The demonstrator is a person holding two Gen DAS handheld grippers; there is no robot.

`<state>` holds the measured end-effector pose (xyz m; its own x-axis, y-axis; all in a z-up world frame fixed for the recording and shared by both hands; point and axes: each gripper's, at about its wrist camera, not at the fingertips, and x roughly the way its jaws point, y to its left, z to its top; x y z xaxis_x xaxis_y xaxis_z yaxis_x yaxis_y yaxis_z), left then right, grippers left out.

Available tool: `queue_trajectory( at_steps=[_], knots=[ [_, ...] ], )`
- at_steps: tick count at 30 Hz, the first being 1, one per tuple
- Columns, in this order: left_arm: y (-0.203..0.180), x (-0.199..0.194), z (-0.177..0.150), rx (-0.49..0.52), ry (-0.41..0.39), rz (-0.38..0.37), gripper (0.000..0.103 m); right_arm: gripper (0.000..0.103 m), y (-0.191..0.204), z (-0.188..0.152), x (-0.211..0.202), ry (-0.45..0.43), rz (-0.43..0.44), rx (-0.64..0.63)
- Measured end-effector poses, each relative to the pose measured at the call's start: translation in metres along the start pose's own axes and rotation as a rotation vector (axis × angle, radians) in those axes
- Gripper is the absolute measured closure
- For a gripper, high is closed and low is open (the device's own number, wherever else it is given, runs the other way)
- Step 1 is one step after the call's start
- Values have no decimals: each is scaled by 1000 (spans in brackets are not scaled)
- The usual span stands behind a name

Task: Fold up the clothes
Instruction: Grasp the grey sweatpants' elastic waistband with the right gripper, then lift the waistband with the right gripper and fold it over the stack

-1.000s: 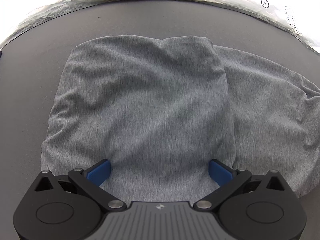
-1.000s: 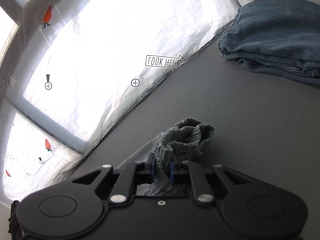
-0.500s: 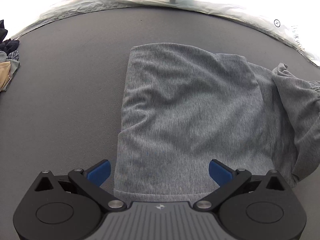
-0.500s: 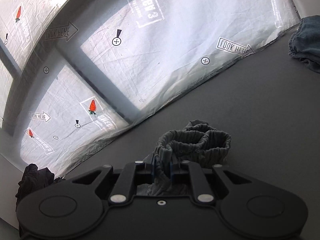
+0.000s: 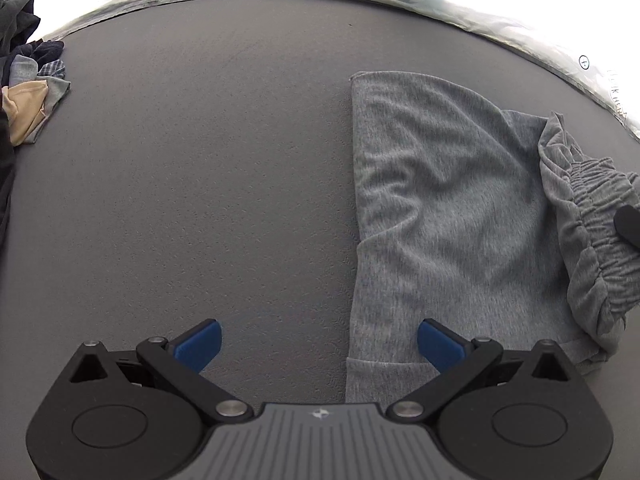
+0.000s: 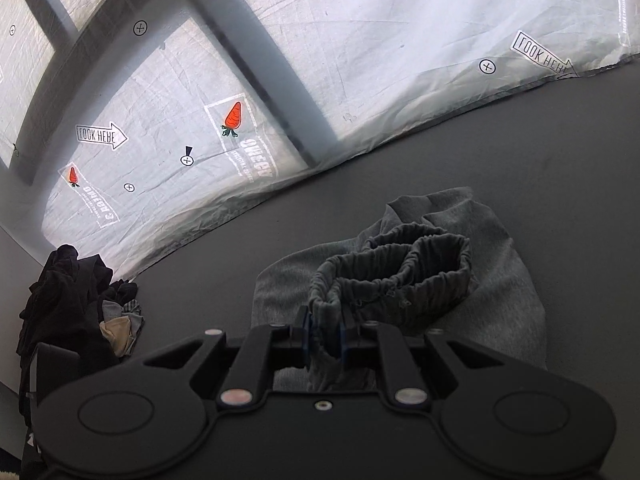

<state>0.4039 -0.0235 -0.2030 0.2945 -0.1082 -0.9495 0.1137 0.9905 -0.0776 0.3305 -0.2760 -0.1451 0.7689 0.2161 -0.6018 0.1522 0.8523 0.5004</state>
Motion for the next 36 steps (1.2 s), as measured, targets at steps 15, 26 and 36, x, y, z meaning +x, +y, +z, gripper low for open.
queue_trajectory(
  at_steps=[15, 26, 36],
  knots=[
    [0, 10, -3, -29, 22, 4, 0, 87, 2, -19, 51, 238, -4, -15],
    [-15, 17, -3, 8, 43, 37, 0, 87, -21, -11, 69, 319, 18, 202],
    [-22, 22, 1, 11, 61, 48, 0, 87, -44, 0, 84, 416, 28, 460]
  ],
)
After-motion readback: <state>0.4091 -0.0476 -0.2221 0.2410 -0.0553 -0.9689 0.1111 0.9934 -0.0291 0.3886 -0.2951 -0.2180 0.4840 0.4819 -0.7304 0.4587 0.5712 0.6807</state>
